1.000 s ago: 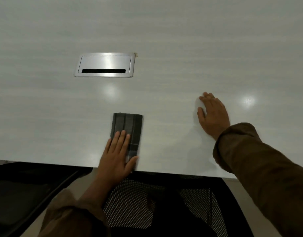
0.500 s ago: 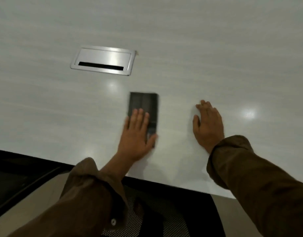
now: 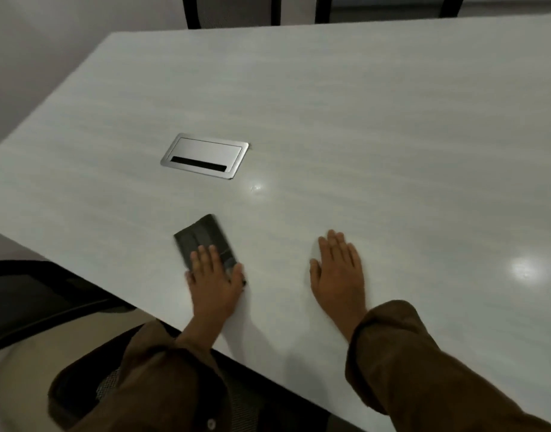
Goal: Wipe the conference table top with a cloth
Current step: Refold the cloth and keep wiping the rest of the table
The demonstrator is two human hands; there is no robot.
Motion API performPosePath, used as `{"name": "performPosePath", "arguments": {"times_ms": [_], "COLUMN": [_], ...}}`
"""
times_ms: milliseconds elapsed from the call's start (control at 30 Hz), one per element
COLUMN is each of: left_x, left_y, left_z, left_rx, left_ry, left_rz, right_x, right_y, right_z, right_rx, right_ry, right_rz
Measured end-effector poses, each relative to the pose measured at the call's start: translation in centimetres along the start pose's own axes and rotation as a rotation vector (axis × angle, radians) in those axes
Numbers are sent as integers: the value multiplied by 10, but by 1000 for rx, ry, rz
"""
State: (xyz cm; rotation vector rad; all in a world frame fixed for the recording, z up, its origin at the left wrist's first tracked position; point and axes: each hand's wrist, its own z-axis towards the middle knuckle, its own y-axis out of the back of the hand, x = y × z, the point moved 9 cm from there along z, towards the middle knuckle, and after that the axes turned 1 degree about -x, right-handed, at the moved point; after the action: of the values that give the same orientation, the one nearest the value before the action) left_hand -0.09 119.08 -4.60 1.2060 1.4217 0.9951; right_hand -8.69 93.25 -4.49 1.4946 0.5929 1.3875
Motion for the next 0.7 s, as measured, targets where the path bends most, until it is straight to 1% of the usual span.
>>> {"name": "performPosePath", "arguments": {"times_ms": [67, 100, 133, 167, 233, 267, 333, 400, 467, 500, 567, 633, 700], "left_x": [-59, -76, -91, -97, -93, -85, -65, -63, -81, -93, -120, -150, -190], "left_y": [-15, -25, -30, -32, -28, -23, -9, -4, -6, -5, -3, -2, 0], "left_z": [-20, -34, -50, -57, -50, -38, -5, 21, 42, 51, 73, 102, 135], "left_rx": [5, 27, 41, 46, 50, 33, -7, -10, -16, -15, -11, 24, 5], "left_ry": [-222, -338, -436, -512, -583, -558, -357, -141, -58, -71, -180, -285, -358], "left_rz": [52, 98, 140, 164, 164, 156, 108, 56, 22, 31, 64, 91, 86], "right_x": [-20, -31, -51, -76, -133, -158, -193, -203, -200, -198, -198, -198, -197], "right_y": [15, 21, 33, 46, 77, 89, 102, 107, 108, 108, 110, 110, 111], "right_z": [3, 3, 6, 13, 32, 36, 31, 24, 20, 19, 20, 19, 22], "right_rx": [88, 132, 175, 179, 122, 100, 70, 6, -83, -125, -164, -190, -199], "right_ry": [202, 274, 307, 300, 157, 73, -64, -104, -77, -68, -65, -53, -49], "right_rz": [22, 26, 6, -20, -46, -57, -113, -162, -199, -202, -197, -199, -187]}}
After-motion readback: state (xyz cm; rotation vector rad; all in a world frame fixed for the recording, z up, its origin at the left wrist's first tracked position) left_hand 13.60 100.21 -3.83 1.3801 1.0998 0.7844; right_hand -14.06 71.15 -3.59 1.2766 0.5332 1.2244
